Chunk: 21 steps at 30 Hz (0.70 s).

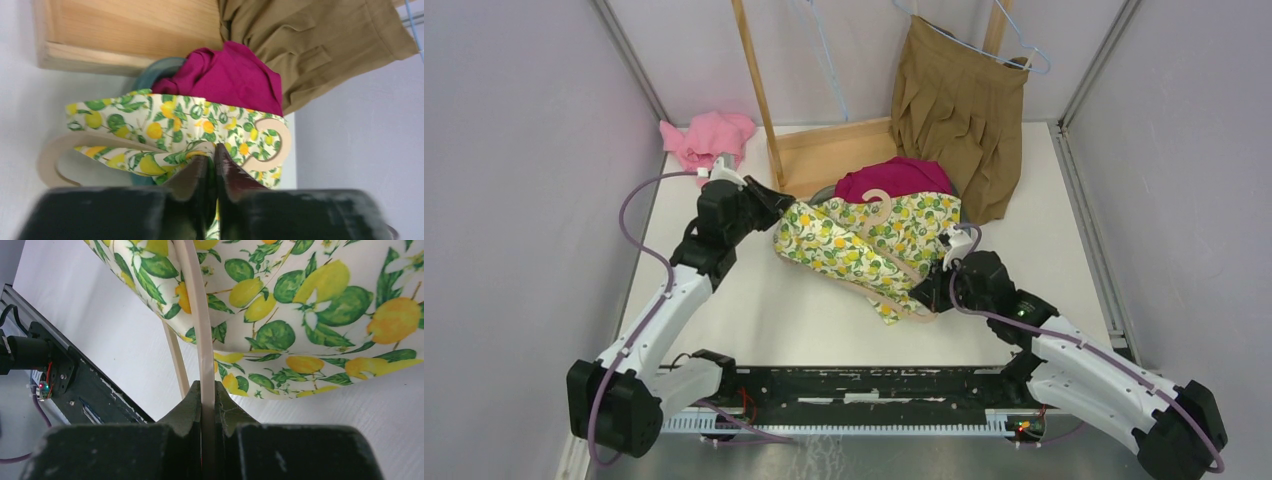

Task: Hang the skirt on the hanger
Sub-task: Hang the skirt on the hanger.

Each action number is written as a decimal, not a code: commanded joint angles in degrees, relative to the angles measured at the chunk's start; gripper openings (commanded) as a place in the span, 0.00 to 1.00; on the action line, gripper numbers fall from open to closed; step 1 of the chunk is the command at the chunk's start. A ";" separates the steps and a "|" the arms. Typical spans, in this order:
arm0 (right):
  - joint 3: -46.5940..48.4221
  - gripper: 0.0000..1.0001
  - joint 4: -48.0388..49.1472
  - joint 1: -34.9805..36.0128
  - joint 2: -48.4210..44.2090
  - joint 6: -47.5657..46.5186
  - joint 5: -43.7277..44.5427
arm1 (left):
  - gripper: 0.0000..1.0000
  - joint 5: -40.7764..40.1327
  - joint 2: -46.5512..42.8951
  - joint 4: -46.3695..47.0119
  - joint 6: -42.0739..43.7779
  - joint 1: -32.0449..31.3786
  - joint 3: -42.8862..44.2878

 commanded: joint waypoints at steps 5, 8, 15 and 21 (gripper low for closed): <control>0.30 0.01 -5.85 -0.19 0.50 -1.89 3.97 | 0.59 -4.56 -0.99 2.83 4.54 1.62 1.23; 0.41 0.01 -5.49 -0.20 1.00 -1.94 4.02 | 0.64 -5.67 -3.14 2.73 4.55 1.59 0.29; 0.73 0.01 -5.43 -0.19 2.02 -2.10 3.90 | 0.67 -2.21 -10.61 -3.18 4.30 1.30 0.52; 1.60 0.01 -5.64 -0.22 2.88 -2.21 3.62 | 0.68 0.51 -15.48 -8.13 2.45 -7.02 -2.12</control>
